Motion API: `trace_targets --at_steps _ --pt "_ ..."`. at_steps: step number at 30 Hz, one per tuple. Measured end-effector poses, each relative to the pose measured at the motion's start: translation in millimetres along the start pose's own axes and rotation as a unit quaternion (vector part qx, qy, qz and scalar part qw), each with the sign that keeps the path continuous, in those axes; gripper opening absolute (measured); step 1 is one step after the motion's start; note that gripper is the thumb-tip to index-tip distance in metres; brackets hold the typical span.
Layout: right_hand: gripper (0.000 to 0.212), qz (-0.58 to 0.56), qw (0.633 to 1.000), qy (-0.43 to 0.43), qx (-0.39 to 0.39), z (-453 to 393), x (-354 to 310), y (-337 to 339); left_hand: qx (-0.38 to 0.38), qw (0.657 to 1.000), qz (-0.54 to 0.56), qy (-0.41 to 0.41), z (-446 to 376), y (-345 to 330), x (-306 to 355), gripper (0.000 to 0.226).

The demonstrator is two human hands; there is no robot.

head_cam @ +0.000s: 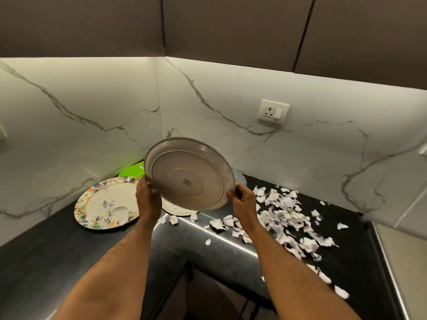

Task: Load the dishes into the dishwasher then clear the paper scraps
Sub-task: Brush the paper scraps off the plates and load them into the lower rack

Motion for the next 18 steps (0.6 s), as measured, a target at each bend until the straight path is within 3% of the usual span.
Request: trace_targets --at_steps 4,8,18 --pt "0.01 -0.005 1.0 -0.007 0.014 39.4 -0.2 53.1 -0.013 0.999 0.028 -0.02 47.7 -11.2 8.9 0.018" --pt "0.015 -0.01 0.999 -0.029 0.035 85.6 13.5 100.8 -0.01 0.999 -0.029 -0.031 98.5 -12.6 1.3 0.017" --pt "0.026 0.013 0.987 -0.053 0.148 192.5 5.7 181.8 -0.08 0.994 -0.069 -0.013 232.0 -8.3 -4.6 0.01"
Point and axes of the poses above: each hand's wrist, its own z-axis away from the middle knuckle, its own y-axis out of the back of the hand, x = y × z, the point moved 4 cm from there along -z, towards the middle knuckle, and after that the axes turned 6 degrees about y, right-handed, at the moved point
